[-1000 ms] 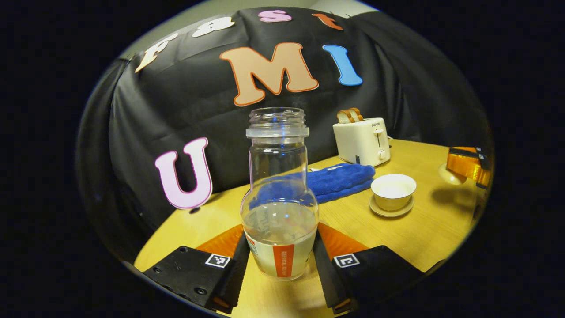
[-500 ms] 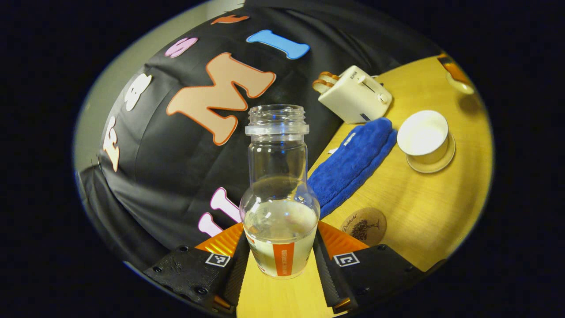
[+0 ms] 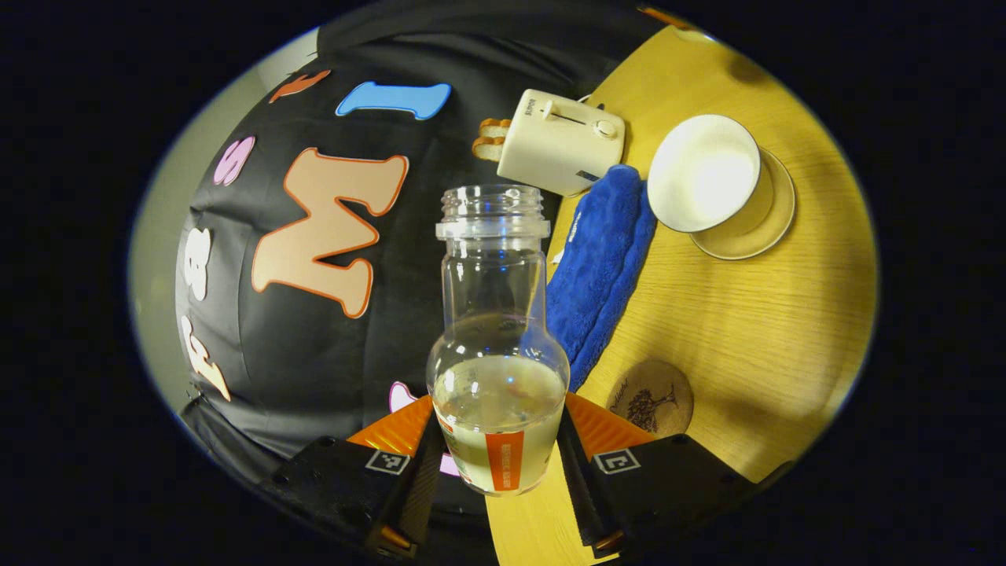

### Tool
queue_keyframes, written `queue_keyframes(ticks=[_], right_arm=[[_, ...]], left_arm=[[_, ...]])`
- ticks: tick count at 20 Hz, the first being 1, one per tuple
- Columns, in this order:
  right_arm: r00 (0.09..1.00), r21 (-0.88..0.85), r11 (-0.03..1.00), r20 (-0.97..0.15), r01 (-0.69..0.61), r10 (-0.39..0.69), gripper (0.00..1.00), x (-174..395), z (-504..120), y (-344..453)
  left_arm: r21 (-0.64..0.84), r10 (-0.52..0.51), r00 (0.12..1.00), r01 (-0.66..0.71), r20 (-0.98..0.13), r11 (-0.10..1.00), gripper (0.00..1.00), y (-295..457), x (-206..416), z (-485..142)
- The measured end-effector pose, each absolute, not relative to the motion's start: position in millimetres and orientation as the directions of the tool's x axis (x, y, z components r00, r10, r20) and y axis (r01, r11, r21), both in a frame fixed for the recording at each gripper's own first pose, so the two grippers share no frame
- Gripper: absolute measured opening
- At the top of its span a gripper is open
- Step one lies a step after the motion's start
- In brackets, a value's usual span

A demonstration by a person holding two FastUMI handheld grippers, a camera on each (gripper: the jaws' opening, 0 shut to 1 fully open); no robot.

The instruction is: Open the teacup lid with one hand, grasp the water bottle and pour water into the teacup with the other hand; after pouring, place the water bottle on the coaster and then close the teacup lid.

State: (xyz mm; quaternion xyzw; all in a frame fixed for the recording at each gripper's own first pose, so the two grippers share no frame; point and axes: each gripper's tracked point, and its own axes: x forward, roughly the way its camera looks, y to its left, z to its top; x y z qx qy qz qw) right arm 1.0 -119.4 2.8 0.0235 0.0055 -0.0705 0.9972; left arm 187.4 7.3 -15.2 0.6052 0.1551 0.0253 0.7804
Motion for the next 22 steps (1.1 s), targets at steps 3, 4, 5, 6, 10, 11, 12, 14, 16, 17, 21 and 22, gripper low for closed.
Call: queue_keyframes(ticks=[3, 4, 5, 6, 10, 11, 12, 14, 16, 17, 21, 22], right_arm=[[0.989, 0.010, 0.989, -0.008, 0.150, -0.150, 0.29, -0.2, 3.7, -121.1], [0.988, -0.013, 0.988, -0.008, 0.153, -0.153, 0.29, 0.2, 2.4, -121.1], [0.988, -0.011, 0.988, -0.006, 0.153, -0.153, 0.29, -0.3, 3.5, -121.4], [0.988, 0.002, 0.988, -0.006, 0.155, -0.155, 0.29, -1.0, 3.7, -121.8], [0.988, -0.002, 0.988, -0.005, 0.153, -0.153, 0.30, -0.1, 3.5, -122.5], [0.988, -0.001, 0.988, -0.005, 0.153, -0.153, 0.30, 0.0, 3.4, -122.2], [0.988, -0.007, 0.988, -0.005, 0.152, -0.153, 0.29, 0.0, 3.3, -122.0], [0.988, -0.002, 0.988, -0.005, 0.153, -0.153, 0.30, -1.1, 4.0, -122.3], [0.988, -0.007, 0.988, -0.005, 0.152, -0.152, 0.29, 0.2, 2.9, -122.0], [0.988, -0.005, 0.988, -0.005, 0.153, -0.153, 0.29, -0.1, 3.4, -122.3], [0.988, -0.004, 0.988, -0.006, 0.153, -0.153, 0.29, -0.1, 3.4, -122.1], [0.988, -0.004, 0.988, -0.005, 0.154, -0.154, 0.29, -0.2, 3.8, -122.6]], left_arm=[[0.964, 0.223, 0.948, 0.185, -0.226, 0.190, 0.69, 3.9, 190.8, -22.9], [0.966, 0.225, 0.947, 0.195, -0.231, 0.171, 0.69, 3.4, 191.5, -25.8], [0.968, 0.229, 0.945, 0.203, -0.234, 0.151, 0.69, 3.2, 192.4, -26.8], [0.970, 0.230, 0.945, 0.209, -0.233, 0.125, 0.69, 3.3, 192.9, -26.2], [0.977, 0.230, 0.950, 0.211, -0.212, 0.033, 0.69, 2.2, 196.2, -19.8], [0.977, 0.226, 0.951, 0.212, -0.211, 0.019, 0.69, -0.1, 197.3, -18.6], [0.977, 0.226, 0.952, 0.212, -0.207, -0.001, 0.69, 0.0, 197.2, -17.0], [0.976, 0.219, 0.956, 0.211, -0.195, -0.051, 0.69, -2.9, 195.9, -13.5], [0.974, 0.216, 0.958, 0.210, -0.188, -0.084, 0.69, -4.8, 196.9, -11.0], [0.974, 0.216, 0.959, 0.209, -0.185, -0.092, 0.69, -5.1, 196.6, -10.5], [0.968, 0.216, 0.961, 0.205, -0.171, -0.145, 0.69, -6.0, 197.5, -4.9], [0.966, 0.215, 0.961, 0.209, -0.173, -0.155, 0.69, -6.2, 197.2, -4.4]])
